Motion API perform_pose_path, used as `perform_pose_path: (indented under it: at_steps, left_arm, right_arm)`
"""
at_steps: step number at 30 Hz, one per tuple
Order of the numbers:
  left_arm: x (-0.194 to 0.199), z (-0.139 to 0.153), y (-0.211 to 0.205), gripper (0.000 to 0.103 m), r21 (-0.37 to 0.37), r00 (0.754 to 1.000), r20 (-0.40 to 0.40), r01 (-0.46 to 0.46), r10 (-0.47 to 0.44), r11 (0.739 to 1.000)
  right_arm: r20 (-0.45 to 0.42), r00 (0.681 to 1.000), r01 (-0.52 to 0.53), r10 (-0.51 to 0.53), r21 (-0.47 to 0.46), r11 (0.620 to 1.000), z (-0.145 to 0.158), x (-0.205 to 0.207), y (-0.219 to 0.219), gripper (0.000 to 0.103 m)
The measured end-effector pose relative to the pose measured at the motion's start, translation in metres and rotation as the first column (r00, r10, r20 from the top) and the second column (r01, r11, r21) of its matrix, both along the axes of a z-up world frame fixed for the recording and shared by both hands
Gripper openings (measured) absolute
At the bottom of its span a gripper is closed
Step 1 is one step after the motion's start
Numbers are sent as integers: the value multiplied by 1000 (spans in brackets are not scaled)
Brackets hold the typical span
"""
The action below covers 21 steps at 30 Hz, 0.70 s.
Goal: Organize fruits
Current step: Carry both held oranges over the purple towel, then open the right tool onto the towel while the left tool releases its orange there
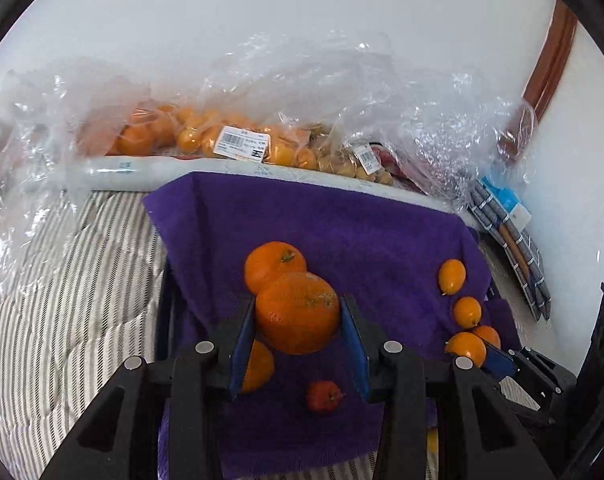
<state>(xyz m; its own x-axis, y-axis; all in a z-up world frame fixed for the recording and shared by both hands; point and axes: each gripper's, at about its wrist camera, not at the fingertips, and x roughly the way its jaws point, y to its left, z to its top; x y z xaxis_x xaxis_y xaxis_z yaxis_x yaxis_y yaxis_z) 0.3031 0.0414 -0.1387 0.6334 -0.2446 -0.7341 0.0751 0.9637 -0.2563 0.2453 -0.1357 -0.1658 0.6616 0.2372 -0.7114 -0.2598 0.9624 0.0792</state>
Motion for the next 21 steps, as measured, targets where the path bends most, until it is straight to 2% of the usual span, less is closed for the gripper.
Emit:
perform_pose_path:
  at_steps: [6, 9, 11, 13, 15, 17, 21]
  left_arm:
    - [7, -12, -5, 39, 6, 999, -32, 23, -23, 1000]
    - [7, -12, -7, 39, 25, 1000, -15, 21, -21, 999]
    - [8, -12, -8, 39, 28, 1000, -11, 24, -23, 999]
    - [8, -12, -9, 39, 31, 1000, -9, 26, -26, 999]
    - [8, -11, -9, 43, 29, 1000, -10, 26, -26, 999]
    - [7, -10, -9, 54, 26, 1000, -4, 19, -19, 999]
    - [0, -2, -5, 54, 6, 1000, -6, -2, 2, 1000]
  right_arm:
    - [-30, 1000, -7, 6, -26, 1000, -11, 5, 5, 34]
    - [-29, 1000, 7, -8, -26, 1000, -11, 5, 5, 34]
    - [-31, 999, 17, -18, -24, 1000, -10, 4, 3, 43]
    - [-32, 999, 37, -38, -18, 999, -7, -1, -3, 45]
    - [-30, 998, 57, -57, -14, 998, -1, -7, -9, 46]
    - [-25, 997, 72, -72, -1, 997, 6, -17, -15, 48]
    - [-14, 997, 79, -79, 2, 997, 18, -46, -21, 48]
